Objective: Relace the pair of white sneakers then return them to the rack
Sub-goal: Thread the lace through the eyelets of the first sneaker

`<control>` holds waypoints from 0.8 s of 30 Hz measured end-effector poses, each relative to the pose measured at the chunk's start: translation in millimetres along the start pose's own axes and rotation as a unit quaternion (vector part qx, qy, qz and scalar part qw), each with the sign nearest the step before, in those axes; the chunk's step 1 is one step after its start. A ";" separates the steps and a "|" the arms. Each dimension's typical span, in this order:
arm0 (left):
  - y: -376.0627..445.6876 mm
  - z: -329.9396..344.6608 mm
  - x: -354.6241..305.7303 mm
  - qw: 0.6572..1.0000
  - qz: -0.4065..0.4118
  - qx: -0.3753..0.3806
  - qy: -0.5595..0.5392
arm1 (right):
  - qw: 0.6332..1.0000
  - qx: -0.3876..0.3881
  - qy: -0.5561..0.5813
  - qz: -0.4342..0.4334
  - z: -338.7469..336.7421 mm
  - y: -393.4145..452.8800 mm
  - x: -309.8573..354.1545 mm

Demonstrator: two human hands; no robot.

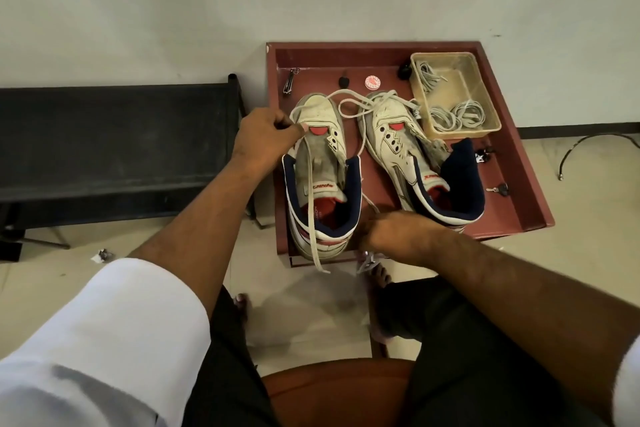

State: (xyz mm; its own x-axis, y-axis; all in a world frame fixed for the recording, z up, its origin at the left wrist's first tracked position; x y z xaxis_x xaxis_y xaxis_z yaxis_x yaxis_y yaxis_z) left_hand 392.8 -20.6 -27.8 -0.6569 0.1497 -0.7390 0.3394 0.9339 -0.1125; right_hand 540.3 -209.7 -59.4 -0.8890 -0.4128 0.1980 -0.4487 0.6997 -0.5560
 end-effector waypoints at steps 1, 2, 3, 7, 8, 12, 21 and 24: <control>-1.2 -2.5 -5.1 1.000 0.016 -0.006 -0.007 | 0.999 -0.025 0.024 0.003 -11.6 -6.1 2.3; -4.5 -5.7 -13.8 0.999 0.036 -0.004 -0.022 | 0.995 -0.056 0.080 0.015 -27.5 -15.3 3.3; -8.2 -9.2 -25.2 0.997 0.059 0.006 -0.044 | 0.982 -0.083 0.162 0.043 -46.4 -27.0 -0.2; -29.2 -16.5 -71.9 0.974 0.160 0.128 -0.096 | 0.841 -0.340 0.411 0.089 -140.0 -79.2 -23.9; -34.8 -15.8 -82.0 0.965 0.181 0.168 -0.094 | 0.806 -0.415 0.414 0.085 -158.9 -84.6 -30.0; -47.7 -3.1 -93.4 0.944 0.182 0.251 -0.111 | 0.721 -0.535 0.433 0.078 -189.6 -62.3 -46.0; -8.9 -15.4 -69.9 0.951 0.013 0.006 -0.310 | 0.647 -0.453 0.592 0.159 -132.1 -16.7 -35.2; 0.3 -9.8 -68.3 0.948 0.004 -0.011 -0.319 | 0.695 -0.347 0.623 0.094 -117.9 4.5 -25.3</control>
State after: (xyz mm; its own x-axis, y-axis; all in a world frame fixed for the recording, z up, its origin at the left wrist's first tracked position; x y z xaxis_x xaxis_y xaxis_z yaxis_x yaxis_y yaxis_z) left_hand 431.2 -27.4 29.2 -0.1124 -0.0636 -0.9916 0.3242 0.9410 -0.0971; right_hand 550.1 -127.3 28.2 -0.1329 0.2469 0.9599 0.1353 0.9639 -0.2292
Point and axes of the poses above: each hand's wrist, its own y-axis towards the middle knuckle, its own z-axis out of the palm, x = y × z, the point moved 4 cm from there along y, towards the middle knuckle, and after that the axes turned 9 degrees about y, right-handed, at the moved point
